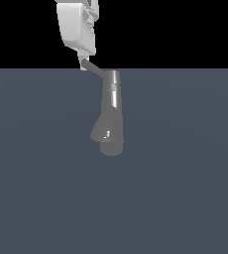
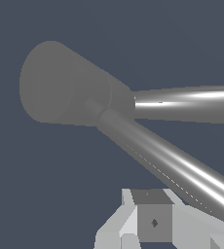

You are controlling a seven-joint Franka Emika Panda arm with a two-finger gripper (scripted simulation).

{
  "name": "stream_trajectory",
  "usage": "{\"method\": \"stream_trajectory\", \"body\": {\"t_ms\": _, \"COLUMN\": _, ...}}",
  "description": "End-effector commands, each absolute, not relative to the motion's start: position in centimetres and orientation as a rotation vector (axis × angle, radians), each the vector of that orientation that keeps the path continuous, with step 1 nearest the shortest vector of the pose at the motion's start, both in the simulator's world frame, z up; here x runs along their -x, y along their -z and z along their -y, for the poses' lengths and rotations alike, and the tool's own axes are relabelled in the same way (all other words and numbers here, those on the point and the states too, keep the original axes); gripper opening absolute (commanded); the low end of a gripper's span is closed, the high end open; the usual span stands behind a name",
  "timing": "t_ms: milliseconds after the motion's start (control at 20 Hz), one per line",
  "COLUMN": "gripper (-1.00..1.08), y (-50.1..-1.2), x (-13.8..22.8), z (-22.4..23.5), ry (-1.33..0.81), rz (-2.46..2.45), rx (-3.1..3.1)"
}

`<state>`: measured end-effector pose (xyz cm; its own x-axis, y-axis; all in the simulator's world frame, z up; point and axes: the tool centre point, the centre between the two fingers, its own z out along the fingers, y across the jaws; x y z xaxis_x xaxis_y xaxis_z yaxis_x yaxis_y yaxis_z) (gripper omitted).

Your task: Turn on the faucet by rotating a designated handle.

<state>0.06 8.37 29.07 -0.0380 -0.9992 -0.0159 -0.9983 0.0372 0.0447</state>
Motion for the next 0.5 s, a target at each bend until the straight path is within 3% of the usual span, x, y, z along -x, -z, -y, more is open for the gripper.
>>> {"method": "stream_trajectory", "body": {"t_ms": 0, "gripper": -1.00, "y": -29.1, "x": 0.9, "z": -7.4, "ry": 0.076, "rz": 2.247, "rx": -2.154}}
{"method": "stream_trajectory", "body": {"t_ms": 450, "gripper": -1.00, "y": -30.2, "x": 3.7, "z": -5.4, "ry": 0.083, "rz": 2.237, "rx": -2.157}}
